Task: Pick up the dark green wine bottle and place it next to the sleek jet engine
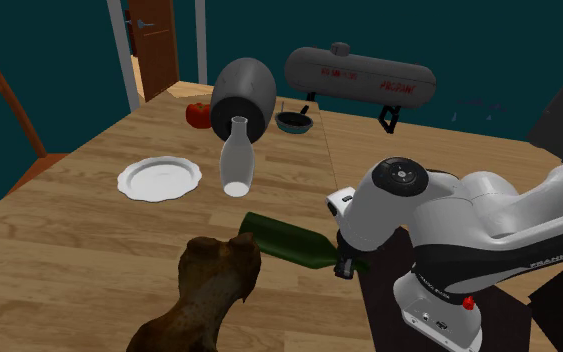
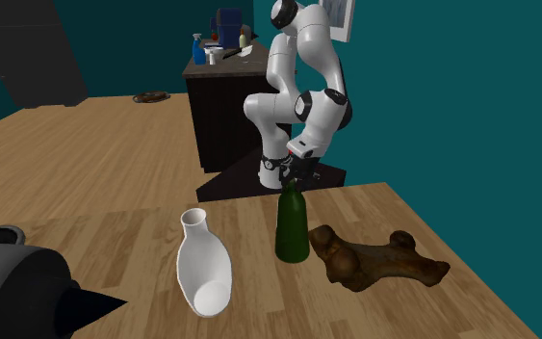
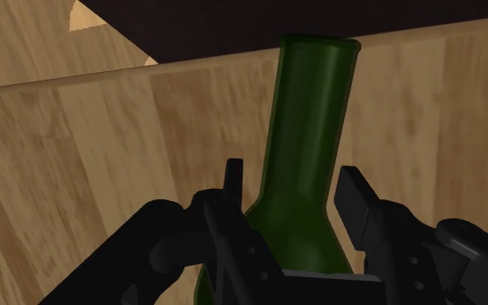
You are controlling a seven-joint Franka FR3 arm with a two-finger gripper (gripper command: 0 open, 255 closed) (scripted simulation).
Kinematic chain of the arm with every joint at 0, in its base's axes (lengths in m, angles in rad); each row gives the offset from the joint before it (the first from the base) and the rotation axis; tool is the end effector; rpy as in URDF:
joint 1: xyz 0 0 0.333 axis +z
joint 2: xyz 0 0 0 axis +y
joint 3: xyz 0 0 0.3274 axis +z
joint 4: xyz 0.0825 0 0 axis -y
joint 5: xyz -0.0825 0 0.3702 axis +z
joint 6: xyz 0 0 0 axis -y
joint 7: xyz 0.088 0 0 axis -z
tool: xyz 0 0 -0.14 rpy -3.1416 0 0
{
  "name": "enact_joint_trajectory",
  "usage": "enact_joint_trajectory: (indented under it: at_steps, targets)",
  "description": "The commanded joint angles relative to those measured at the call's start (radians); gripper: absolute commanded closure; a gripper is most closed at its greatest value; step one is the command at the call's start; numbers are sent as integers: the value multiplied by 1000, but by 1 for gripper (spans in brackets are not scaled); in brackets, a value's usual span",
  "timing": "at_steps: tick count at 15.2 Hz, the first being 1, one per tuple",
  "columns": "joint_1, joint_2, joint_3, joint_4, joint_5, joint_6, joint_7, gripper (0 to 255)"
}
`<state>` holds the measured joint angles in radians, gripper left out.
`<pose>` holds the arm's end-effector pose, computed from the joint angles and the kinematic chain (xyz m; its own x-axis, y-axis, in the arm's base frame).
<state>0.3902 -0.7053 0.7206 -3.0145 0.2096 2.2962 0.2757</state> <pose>0.1600 0.2066 0.2731 0.8666 0.4991 0.0005 0.4745 -0.8241 0.3093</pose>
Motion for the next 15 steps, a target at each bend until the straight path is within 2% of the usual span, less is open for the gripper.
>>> enact_joint_trajectory:
  at_steps: [1,8,15]
  targets:
    - [0,0,0,0,0,0,0,255]
    - [0,0,0,0,0,0,0,255]
    - [27,-108,-64,42,-12,-147,-40,255]
